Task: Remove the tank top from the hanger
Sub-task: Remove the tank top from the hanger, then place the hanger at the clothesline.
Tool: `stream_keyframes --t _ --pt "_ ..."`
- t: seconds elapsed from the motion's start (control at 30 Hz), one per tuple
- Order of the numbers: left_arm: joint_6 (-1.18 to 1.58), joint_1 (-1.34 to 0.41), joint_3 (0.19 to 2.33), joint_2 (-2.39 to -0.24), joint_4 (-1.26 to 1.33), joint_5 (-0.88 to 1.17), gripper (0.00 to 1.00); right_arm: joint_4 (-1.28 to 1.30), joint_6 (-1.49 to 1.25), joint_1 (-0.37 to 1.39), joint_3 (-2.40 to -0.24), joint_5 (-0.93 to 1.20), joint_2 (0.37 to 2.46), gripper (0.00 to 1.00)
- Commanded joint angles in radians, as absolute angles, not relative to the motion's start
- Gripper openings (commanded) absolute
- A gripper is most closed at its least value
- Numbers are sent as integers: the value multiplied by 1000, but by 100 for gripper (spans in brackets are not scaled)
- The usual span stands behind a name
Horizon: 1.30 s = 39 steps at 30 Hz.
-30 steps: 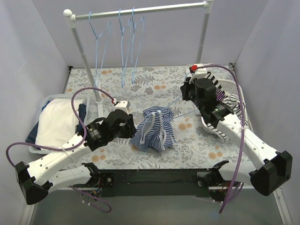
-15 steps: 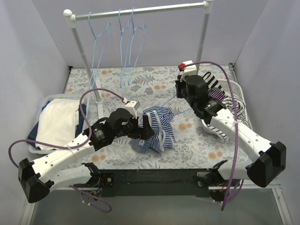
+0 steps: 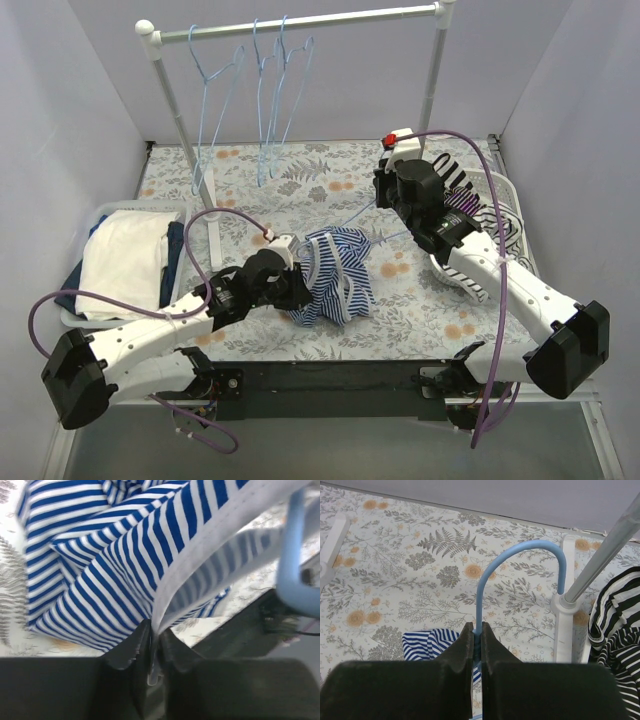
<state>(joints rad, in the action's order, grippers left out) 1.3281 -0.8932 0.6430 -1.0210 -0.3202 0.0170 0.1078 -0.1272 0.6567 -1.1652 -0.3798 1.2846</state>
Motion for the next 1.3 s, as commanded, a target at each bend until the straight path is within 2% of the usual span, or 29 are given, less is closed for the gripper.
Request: stream_keyframes --t 0.0,0.27,0.47,0.57,0.7,0.73,0.77,0.83,0.97,1.1,1.27 --pt "1387 -894 634 -1003 -353 -156 0 51 -133 657 -1213 -413 1276 1" --pt "1554 -894 715 -723 -737 -478 0 57 -120 652 -1207 -449 1331 1" --pt "1696 -893 837 -693 -963 -600 0 58 -110 652 -1210 -476 1353 1" --pt "1626 -893 856 -705 -908 -598 0 58 -109 652 -1210 -468 1350 1" --pt "1634 -891 905 -827 -934 -580 0 63 -107 652 -1204 -463 1318 1" --pt "1609 -891 910 -856 -895 -568 22 64 -107 650 -1201 -463 1310 1" --pt "1567 -893 917 -864 -870 -543 49 64 -106 652 -1200 -448 1302 1" --pt "1526 -891 939 -873 -806 -529 78 71 -101 652 -1198 -413 1290 1" --pt "1369 -891 1000 -864 -672 -499 98 78 -110 652 -1183 -382 1281 1" --pt "1185 -893 1054 -896 -557 -337 98 78 -117 652 -1172 -335 1263 1" --pt "1108 -891 1051 -975 -479 -164 98 86 -121 652 -1161 -279 1232 1"
